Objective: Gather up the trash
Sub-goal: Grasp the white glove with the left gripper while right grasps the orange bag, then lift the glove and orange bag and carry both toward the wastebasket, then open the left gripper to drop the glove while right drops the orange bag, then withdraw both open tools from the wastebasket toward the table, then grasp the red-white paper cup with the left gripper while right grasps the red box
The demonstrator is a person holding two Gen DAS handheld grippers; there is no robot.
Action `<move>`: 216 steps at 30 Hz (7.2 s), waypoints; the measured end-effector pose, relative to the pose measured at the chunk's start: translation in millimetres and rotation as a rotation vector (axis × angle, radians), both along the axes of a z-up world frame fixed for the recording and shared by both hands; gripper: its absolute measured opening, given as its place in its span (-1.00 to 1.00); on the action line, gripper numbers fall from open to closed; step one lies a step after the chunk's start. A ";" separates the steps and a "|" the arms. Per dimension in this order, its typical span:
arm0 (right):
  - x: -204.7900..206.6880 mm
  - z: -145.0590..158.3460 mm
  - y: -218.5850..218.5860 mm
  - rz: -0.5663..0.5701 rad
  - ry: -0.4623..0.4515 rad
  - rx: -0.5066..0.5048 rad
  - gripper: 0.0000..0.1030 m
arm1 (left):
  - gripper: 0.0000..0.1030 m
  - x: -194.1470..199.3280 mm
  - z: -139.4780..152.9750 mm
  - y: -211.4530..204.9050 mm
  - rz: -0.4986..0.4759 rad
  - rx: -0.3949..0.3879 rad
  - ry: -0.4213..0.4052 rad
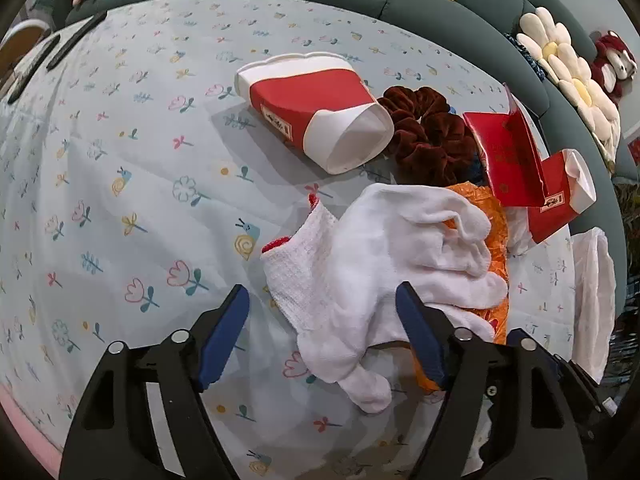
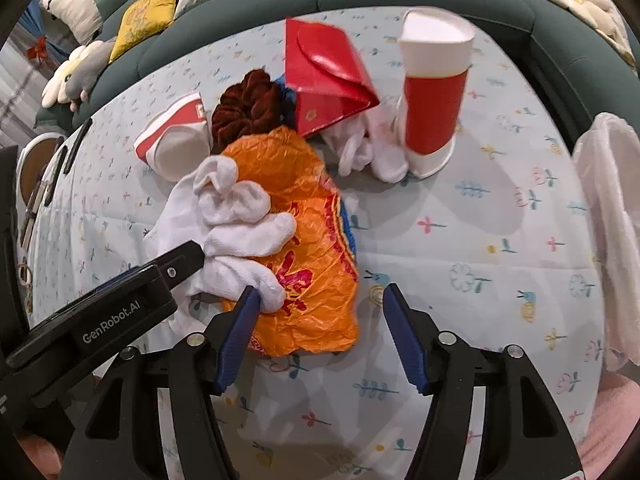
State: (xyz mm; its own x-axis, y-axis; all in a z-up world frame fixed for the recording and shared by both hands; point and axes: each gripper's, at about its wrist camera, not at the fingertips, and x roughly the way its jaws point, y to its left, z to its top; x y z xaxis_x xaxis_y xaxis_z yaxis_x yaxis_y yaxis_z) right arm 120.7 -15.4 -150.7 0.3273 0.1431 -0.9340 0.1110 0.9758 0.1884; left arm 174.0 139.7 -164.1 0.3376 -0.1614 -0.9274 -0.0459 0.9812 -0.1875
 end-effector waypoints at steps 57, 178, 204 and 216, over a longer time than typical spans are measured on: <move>-147.7 176.9 -193.3 -0.281 -0.410 -0.057 -0.54 | -0.76 -100.6 179.5 -210.5 -0.426 0.017 -0.401; 4.6 104.9 -16.2 -0.010 -0.232 -0.105 0.39 | 0.62 17.1 73.8 38.1 0.162 -0.050 -0.145; 104.6 32.1 6.7 -0.015 -0.075 -0.096 -0.39 | -0.20 104.6 10.0 33.5 0.176 -0.164 0.049; 56.6 35.0 17.1 0.014 -0.055 -0.032 -0.96 | -0.47 51.2 27.0 25.3 0.122 -0.162 0.027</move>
